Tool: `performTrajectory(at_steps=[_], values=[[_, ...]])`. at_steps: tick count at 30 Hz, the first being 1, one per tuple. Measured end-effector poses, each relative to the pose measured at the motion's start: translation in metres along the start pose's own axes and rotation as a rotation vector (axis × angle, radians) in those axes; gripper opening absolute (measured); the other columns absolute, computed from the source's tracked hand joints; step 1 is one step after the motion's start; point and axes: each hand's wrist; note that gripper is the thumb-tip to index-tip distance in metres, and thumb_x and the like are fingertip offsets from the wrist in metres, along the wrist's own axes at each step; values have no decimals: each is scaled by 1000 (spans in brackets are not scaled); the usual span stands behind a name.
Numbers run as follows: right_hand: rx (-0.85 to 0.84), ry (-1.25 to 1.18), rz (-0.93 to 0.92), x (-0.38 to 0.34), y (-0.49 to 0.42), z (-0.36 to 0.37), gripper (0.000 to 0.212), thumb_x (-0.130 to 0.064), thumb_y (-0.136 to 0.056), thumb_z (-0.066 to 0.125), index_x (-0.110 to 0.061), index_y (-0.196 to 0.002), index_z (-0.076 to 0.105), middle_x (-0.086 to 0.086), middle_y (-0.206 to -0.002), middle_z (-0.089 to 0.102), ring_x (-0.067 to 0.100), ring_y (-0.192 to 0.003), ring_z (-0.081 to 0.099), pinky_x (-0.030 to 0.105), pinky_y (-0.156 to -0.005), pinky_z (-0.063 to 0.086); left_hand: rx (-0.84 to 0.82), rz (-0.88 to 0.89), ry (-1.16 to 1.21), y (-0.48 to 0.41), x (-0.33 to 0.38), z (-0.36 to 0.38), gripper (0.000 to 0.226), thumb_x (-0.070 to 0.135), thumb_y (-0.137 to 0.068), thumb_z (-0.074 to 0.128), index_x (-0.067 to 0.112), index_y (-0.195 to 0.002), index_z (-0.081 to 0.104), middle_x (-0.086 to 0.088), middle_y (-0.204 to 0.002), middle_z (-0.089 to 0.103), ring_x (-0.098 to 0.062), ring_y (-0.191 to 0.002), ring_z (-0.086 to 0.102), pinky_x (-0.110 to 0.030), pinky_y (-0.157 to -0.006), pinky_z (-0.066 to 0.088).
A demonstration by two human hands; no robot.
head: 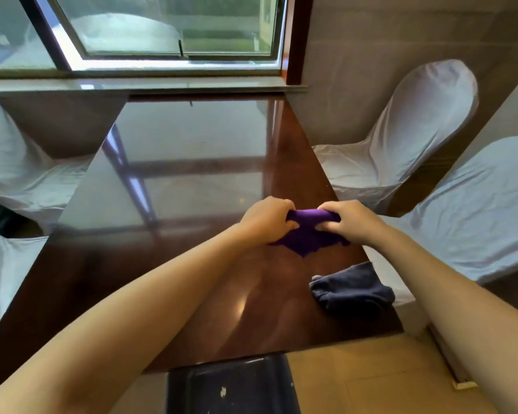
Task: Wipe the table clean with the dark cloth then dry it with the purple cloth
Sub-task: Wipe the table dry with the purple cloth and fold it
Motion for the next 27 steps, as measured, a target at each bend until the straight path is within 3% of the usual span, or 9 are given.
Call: performTrajectory(at_steps=[8, 12, 16, 20, 27], values=[[204, 4, -86, 85, -96, -18, 29, -16, -84, 61, -22, -113, 60, 12, -105, 68, 31, -95, 60, 38, -79, 46, 198, -110, 80, -119, 4, 40, 24, 19, -85, 58, 6, -105, 59, -18, -102, 66, -35, -92, 59, -36, -68, 40], [77, 47, -69, 132, -101, 16, 36, -14, -81, 64, -21, -116, 60, 13, -113, 66, 34, -103, 59, 44, -90, 48, 94, -174, 63, -127, 1, 102, 27, 20, -86, 56, 6, -109, 57, -18, -112, 61, -37, -103, 55, -48, -85, 47], [-107, 4, -105, 171, -81, 58, 40, -19, -81, 67, -14, -120, 58, 15, -124, 61, 32, -115, 54, 40, -100, 39, -17, -163, 91, -110, 1, 154, 30, 19, -86, 57, 7, -113, 58, -16, -122, 59, -33, -114, 52, -45, -95, 44], [-193, -37, -113, 191, -65, 82, 55, -32, -86, 59, -19, -136, 40, 6, -148, 36, 21, -139, 27, 38, -115, 18, -19, -122, 14, -87, 1, 187, 41, 25, -90, 51, 9, -128, 49, -13, -141, 46, -28, -134, 36, -40, -110, 28], [-298, 139, -97, 188, -60, 89, 58, -51, -93, 31, -28, -144, 16, -1, -157, 9, 15, -144, 2, 40, -116, 0, -96, -125, -102, -74, 0, 192, 50, 37, -95, 37, 17, -140, 29, -7, -153, 26, -23, -142, 16, -45, -116, 11]])
Point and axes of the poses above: each hand's wrist, its own y-axis away from the middle knuckle, its own z-axis out of the palm, x = y × z
